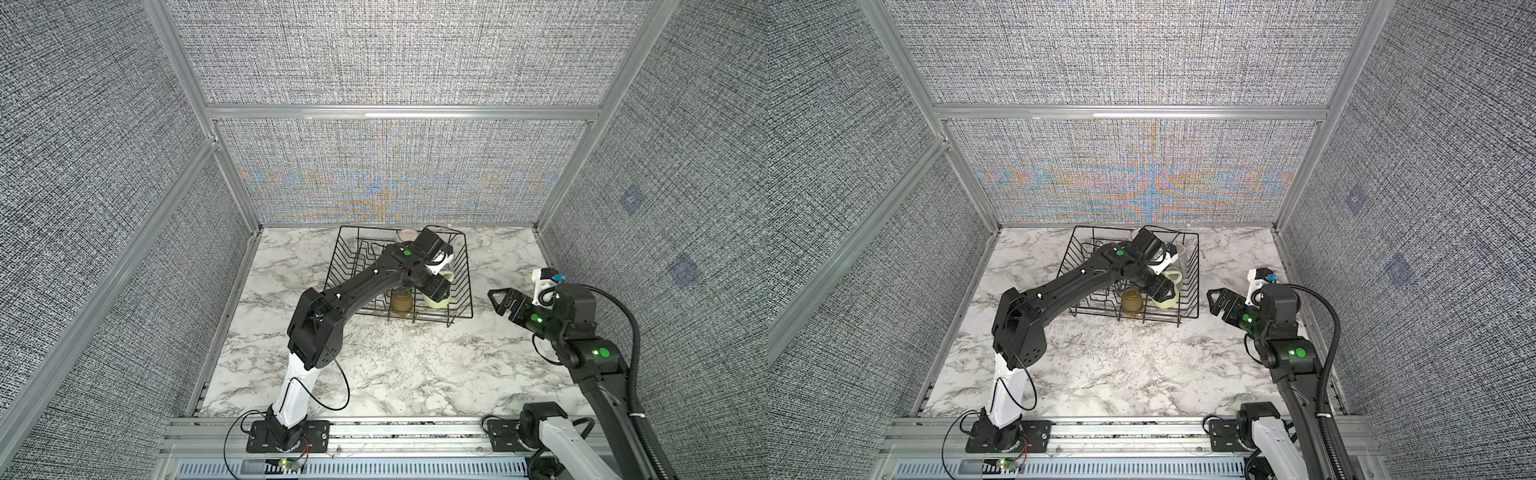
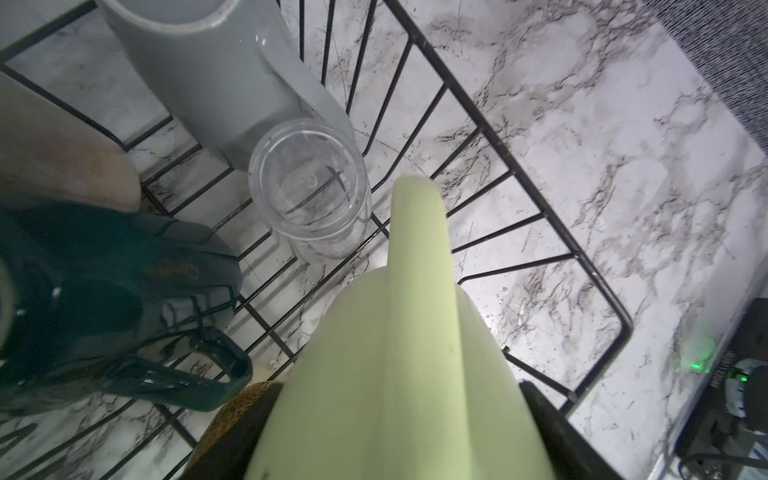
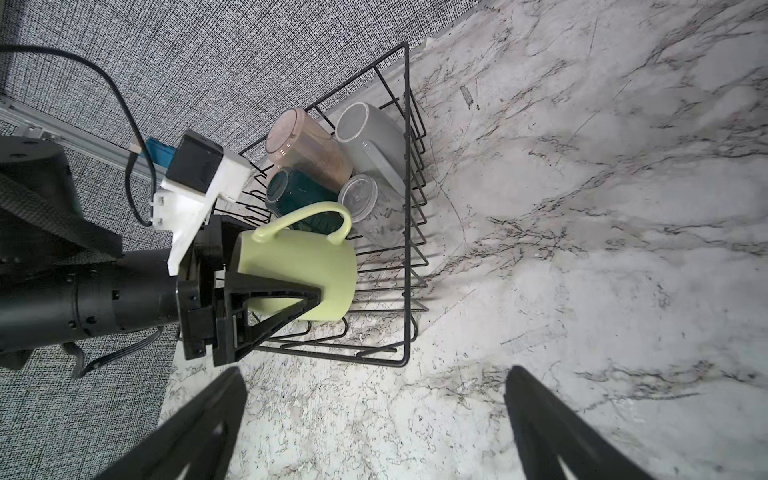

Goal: Load the cups into the dish rack
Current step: 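Lower the green mug upside down beside the clear cup with the left gripper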

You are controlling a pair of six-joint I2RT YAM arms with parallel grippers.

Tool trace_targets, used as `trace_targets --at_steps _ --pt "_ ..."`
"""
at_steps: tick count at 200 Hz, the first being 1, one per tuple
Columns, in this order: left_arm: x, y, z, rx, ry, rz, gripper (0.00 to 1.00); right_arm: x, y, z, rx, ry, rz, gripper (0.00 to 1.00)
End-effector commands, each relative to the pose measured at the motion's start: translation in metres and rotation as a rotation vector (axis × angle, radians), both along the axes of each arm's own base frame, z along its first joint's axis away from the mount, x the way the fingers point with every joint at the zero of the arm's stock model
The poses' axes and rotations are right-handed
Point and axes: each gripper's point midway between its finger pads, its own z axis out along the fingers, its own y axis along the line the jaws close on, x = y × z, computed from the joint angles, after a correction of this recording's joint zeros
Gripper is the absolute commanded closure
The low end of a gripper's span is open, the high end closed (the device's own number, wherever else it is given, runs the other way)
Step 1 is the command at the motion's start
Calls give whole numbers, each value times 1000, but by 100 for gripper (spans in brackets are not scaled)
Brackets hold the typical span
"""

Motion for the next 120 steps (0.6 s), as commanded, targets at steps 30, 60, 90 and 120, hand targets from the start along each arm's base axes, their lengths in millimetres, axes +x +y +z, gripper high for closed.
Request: trace_targets --at_steps 30,60,90,120 --pt "-1 -8 -15 66 -32 -64 57 3 2 -6 2 6 11 3" --pt "-3 -13 -25 83 -43 -90 57 4 2 -9 -2 14 11 3" --pt "3 -15 -34 121 -59 -100 57 5 2 -12 -2 17 11 3" --pt "5 -18 -45 162 -67 -120 57 4 2 -15 -3 23 13 3"
